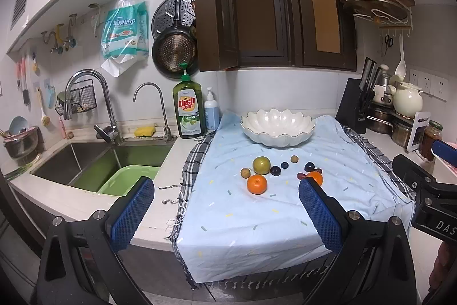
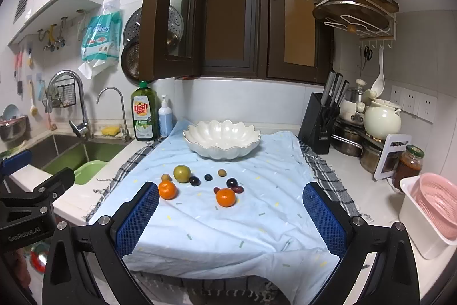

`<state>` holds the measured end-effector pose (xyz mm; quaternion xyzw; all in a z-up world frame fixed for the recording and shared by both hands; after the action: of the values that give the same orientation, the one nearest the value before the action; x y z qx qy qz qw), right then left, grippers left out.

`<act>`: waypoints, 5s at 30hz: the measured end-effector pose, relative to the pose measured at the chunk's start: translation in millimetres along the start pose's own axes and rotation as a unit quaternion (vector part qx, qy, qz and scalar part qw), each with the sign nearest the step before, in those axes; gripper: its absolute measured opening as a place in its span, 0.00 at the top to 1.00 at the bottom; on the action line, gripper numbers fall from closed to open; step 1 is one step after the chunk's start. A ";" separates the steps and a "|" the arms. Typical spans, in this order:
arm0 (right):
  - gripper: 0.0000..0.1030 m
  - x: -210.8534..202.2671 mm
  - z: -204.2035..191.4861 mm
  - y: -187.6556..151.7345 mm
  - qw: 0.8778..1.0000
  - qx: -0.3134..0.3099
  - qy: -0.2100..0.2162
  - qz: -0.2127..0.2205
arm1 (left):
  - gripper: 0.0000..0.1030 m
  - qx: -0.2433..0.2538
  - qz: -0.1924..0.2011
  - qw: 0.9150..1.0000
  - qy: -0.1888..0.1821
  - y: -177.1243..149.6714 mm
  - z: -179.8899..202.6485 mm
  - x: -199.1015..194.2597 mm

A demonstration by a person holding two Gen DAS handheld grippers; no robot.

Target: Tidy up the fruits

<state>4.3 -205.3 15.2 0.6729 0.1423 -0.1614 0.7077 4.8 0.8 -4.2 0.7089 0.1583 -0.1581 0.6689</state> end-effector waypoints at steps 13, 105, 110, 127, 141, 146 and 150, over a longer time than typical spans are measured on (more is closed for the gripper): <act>0.01 -2.9 2.2 3.1 1.000 -0.001 -0.001 0.005 | 0.00 -0.003 0.012 1.000 0.010 2.5 -1.0 -5.7; 0.20 247.7 -3.4 -31.9 0.981 0.018 0.043 -0.186 | 0.22 0.078 -0.157 0.982 -0.064 -13.5 53.2 249.5; 0.25 270.5 -6.6 -41.7 0.977 0.020 0.041 -0.209 | 0.27 0.080 -0.187 0.976 -0.074 -24.8 54.6 273.8; 0.51 303.0 -9.4 -59.7 0.964 0.029 0.034 -0.261 | 0.55 0.089 -0.233 0.961 -0.117 -38.8 61.6 309.2; 0.56 289.5 -14.9 -49.7 0.969 0.016 0.030 -0.243 | 0.56 0.063 -0.222 0.964 -0.132 -29.5 54.2 301.4; 0.56 281.6 -18.2 -32.5 0.973 0.013 0.049 -0.227 | 0.56 0.058 -0.197 0.970 -0.128 -11.0 51.9 290.1; 0.56 278.1 -19.6 -13.0 0.977 0.007 0.061 -0.205 | 0.56 0.051 -0.175 0.975 -0.125 9.8 51.0 284.5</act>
<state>251.5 -196.5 -114.1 0.6433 0.3189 -0.2627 0.6445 264.5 -47.0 -122.3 0.6783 0.1861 -0.3680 0.6082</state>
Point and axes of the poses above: each gripper's, at about its wrist camera, not at the fingertips, and x roughly the way its jaws point, z to its right, y to its top, the point moved 3 cm from there along x, roughly the way its jaws point, and after that the axes turned 4 degrees about -z, right-handed, at the moved point
